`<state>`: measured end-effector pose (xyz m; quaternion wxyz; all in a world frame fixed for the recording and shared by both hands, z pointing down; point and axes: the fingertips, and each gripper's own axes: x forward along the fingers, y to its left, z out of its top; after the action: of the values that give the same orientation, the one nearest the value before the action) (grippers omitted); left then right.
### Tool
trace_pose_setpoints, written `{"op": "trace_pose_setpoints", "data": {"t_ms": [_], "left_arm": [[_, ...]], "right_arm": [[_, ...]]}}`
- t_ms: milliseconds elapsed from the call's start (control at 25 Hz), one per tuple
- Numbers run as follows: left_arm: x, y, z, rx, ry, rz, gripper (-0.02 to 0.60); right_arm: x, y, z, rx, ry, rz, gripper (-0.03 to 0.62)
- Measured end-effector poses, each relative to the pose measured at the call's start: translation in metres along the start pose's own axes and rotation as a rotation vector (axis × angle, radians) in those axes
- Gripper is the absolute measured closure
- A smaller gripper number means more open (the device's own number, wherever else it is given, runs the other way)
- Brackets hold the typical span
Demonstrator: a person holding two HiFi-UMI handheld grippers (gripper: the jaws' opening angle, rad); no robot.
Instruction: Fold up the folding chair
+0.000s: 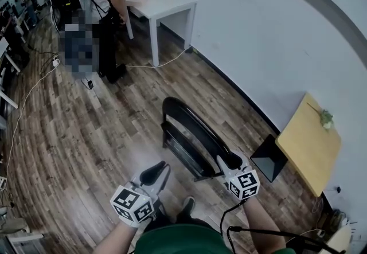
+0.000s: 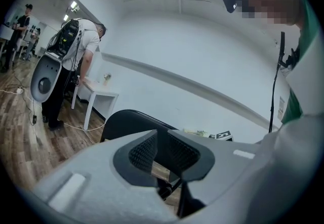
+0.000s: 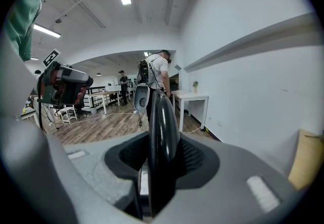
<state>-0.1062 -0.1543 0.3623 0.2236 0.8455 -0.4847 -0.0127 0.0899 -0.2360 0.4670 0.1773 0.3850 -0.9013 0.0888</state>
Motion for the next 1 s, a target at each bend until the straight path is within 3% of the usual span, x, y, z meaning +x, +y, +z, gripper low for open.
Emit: {"op": "trace_pose_setpoints", "data": {"t_ms": [360,1000], "left_arm": [[-0.008,0.021,0.002,-0.009,0.01,0.01,0.517],[-0.002,0.018,0.0,-0.018,0.018,0.005,0.517]], "right_arm": [[0.001,-0.003,0.0,-0.002,0.005,-0.023,0.442],[0.002,-0.005,-0.001,-0.006,0.007,-0.022,0.442]]}}
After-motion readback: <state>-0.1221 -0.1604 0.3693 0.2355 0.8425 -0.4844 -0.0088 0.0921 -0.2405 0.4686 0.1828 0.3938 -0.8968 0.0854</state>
